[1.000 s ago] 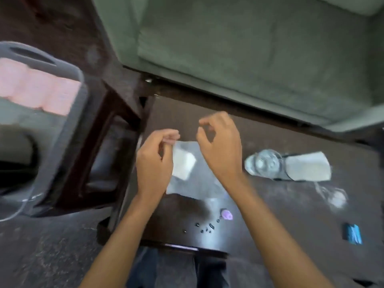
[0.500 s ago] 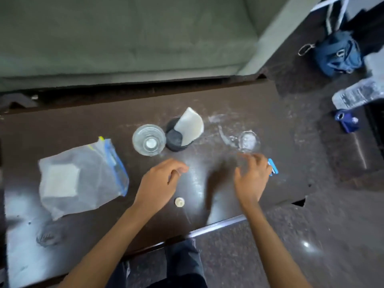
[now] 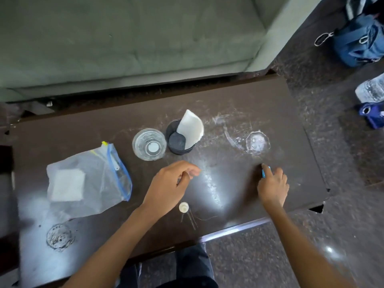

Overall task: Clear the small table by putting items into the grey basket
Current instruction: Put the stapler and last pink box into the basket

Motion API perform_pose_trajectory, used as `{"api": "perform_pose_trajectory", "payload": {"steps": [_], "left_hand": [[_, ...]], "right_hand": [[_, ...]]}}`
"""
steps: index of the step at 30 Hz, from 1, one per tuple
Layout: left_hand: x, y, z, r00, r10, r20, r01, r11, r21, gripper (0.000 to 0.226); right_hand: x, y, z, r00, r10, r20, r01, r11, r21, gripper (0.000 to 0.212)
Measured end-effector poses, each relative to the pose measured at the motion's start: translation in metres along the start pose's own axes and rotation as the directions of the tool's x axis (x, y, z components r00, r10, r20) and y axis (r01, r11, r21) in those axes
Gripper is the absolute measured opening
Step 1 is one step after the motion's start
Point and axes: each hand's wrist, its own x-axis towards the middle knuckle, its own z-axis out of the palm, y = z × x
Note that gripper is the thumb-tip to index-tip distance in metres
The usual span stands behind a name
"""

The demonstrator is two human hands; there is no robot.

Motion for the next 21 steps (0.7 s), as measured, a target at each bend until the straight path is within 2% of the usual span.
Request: {"api": "perform_pose_trajectory", "payload": {"steps": [3,5,6,8,10,11,13,15,18,21], "left_hand": [[-0.009,0.005,-0.025,0.992,0.048,-0.120,-0.060,0.993,-0.098,0.033],[-0.014,0.004,-0.048,0.955,0.025,-0.297,-0.072,0.986,-0.147,0.026],[-0.014,0.001,-0.061,0.914,-0.004,-0.405,-0.067,0.984,-0.162,0.023],[-0.011,-0.012,-0.092,0.787,-0.063,-0.614,-0.032,0.989,-0.142,0.016],[-0.003,-0.039,-0.127,0.666,-0.170,-0.727,0.099,0.985,-0.139,0.015],[0.005,-0.055,-0.140,0.636,-0.260,-0.726,0.212,0.964,-0.159,0.018],[0.020,-0.092,-0.162,0.609,-0.449,-0.653,0.495,0.859,-0.129,0.027],[0.031,-0.121,-0.170,0.625,-0.567,-0.536,0.701,0.710,0.066,0.035],[0.043,-0.139,-0.163,0.703,-0.572,-0.424,0.709,0.611,0.351,0.041],[0.043,-0.142,-0.153,0.759,-0.490,-0.430,0.650,0.523,0.552,0.043]], "right_hand": [[-0.035,-0.033,-0.004,0.992,-0.118,0.038,0.110,0.979,0.173,0.045],[-0.063,-0.059,-0.008,0.970,-0.242,0.040,0.226,0.945,0.235,0.042],[-0.076,-0.071,-0.010,0.955,-0.292,0.042,0.272,0.927,0.257,0.042],[-0.101,-0.093,-0.011,0.931,-0.361,0.063,0.329,0.899,0.287,0.042],[-0.123,-0.110,-0.011,0.914,-0.395,0.096,0.352,0.886,0.303,0.043],[-0.132,-0.114,-0.012,0.908,-0.404,0.110,0.355,0.883,0.308,0.044],[-0.148,-0.123,-0.012,0.889,-0.435,0.144,0.374,0.870,0.320,0.045],[-0.160,-0.129,-0.011,0.868,-0.468,0.166,0.399,0.856,0.328,0.046],[-0.171,-0.135,-0.011,0.849,-0.500,0.173,0.431,0.843,0.323,0.045],[-0.176,-0.139,-0.014,0.843,-0.509,0.172,0.442,0.839,0.316,0.043]]}}
